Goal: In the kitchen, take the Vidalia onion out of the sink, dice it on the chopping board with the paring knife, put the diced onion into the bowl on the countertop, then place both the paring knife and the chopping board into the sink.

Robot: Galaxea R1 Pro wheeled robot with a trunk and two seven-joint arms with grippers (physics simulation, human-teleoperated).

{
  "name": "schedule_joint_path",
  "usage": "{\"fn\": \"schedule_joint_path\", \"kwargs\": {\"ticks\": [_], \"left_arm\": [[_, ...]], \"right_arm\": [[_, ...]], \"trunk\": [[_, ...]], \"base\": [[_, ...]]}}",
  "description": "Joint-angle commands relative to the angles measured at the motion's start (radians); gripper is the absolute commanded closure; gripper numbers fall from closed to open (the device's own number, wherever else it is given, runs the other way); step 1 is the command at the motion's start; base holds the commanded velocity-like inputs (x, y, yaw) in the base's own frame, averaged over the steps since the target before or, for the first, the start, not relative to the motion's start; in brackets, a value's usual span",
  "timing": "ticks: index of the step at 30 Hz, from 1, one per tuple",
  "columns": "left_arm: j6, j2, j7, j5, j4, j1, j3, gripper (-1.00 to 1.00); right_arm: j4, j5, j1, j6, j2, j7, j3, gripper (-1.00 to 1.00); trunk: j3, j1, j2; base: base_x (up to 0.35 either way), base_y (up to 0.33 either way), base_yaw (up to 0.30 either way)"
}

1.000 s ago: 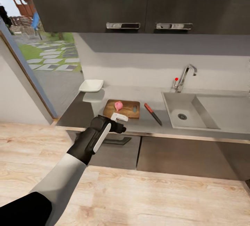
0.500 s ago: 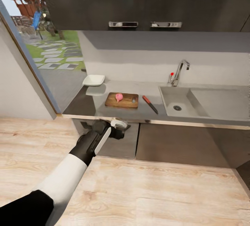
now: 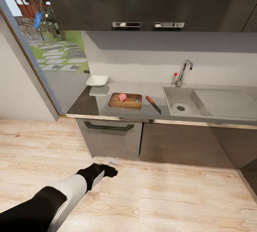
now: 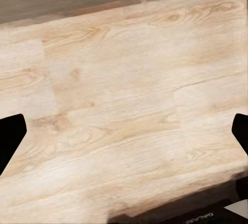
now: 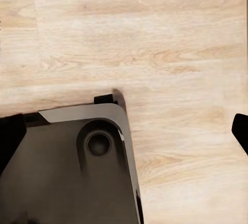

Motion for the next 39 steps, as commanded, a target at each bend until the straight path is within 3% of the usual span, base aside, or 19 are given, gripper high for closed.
{"fn": "schedule_joint_path", "kwargs": {"ticks": [1, 3, 6, 11, 15, 17, 19, 22, 27, 28, 31, 39], "left_arm": [[-0.071, 0.001, -0.013, 0.011, 0.044, 0.000, -0.007, -1.00], [-0.186, 0.010, -0.023, 0.014, 0.086, 0.026, -0.005, -1.00], [-0.268, 0.033, -0.028, 0.018, 0.109, 0.084, -0.004, -1.00], [-0.409, 0.074, -0.013, 0.029, 0.116, 0.182, -0.003, -1.00], [-0.524, 0.097, 0.023, 0.033, 0.117, 0.258, -0.002, -1.00], [-0.574, 0.112, 0.050, 0.034, 0.118, 0.290, -0.002, -1.00], [-0.661, 0.128, 0.124, 0.034, 0.118, 0.333, -0.001, -1.00], [-0.742, 0.138, 0.222, 0.036, 0.118, 0.361, -0.001, -1.00], [-0.793, 0.142, 0.323, 0.037, 0.118, 0.377, 0.000, -1.00], [-0.799, 0.142, 0.340, 0.054, 0.118, 0.380, 0.000, -1.00], [-0.798, 0.140, 0.341, 0.083, 0.118, 0.381, -0.002, -1.00], [-0.776, 0.145, 0.338, 0.103, 0.118, 0.381, -0.001, -1.00]], "right_arm": [[-0.001, -0.007, 0.000, -0.016, -0.001, -0.002, 0.008, -1.00], [-0.019, -0.006, 0.000, -0.086, -0.003, -0.002, 0.008, -1.00], [-0.059, -0.004, 0.000, -0.148, -0.015, -0.003, 0.008, -1.00], [-0.135, 0.000, 0.000, -0.160, -0.041, -0.008, 0.008, -1.00], [-0.173, 0.001, -0.002, -0.122, -0.067, -0.010, 0.007, -1.00], [-0.192, 0.001, -0.003, -0.082, -0.073, -0.010, 0.007, -1.00], [-0.234, 0.001, -0.004, -0.041, -0.079, -0.010, 0.008, -1.00], [-0.256, 0.002, -0.005, -0.037, -0.078, -0.010, 0.010, -1.00], [-0.256, 0.004, -0.005, -0.091, -0.076, -0.009, 0.014, -1.00], [-0.253, 0.004, -0.005, -0.119, -0.077, -0.009, 0.014, -1.00], [-0.243, 0.004, -0.005, -0.129, -0.077, -0.010, 0.014, -1.00], [-0.220, 0.003, -0.005, -0.134, -0.077, -0.012, 0.012, -1.00]], "trunk": [[-0.002, 0.001, -0.002], [-0.002, 0.001, -0.002], [-0.002, 0.001, -0.002], [-0.002, 0.001, -0.002], [-0.002, 0.001, -0.002], [-0.002, 0.001, -0.002], [-0.002, 0.001, -0.002], [-0.002, 0.001, -0.002], [-0.002, 0.001, -0.002], [-0.002, 0.001, -0.002], [-0.002, 0.001, -0.002], [-0.002, 0.001, -0.002]], "base": [[0.000, 0.000, 0.000], [0.000, 0.000, 0.000], [0.000, 0.000, 0.000], [0.000, 0.000, 0.000], [0.000, 0.000, 0.000], [0.000, 0.000, 0.000], [0.000, 0.000, 0.000], [0.000, 0.000, 0.000], [0.000, 0.000, 0.000], [0.000, 0.000, 0.000], [0.000, 0.000, 0.000], [0.000, 0.000, 0.000]]}}
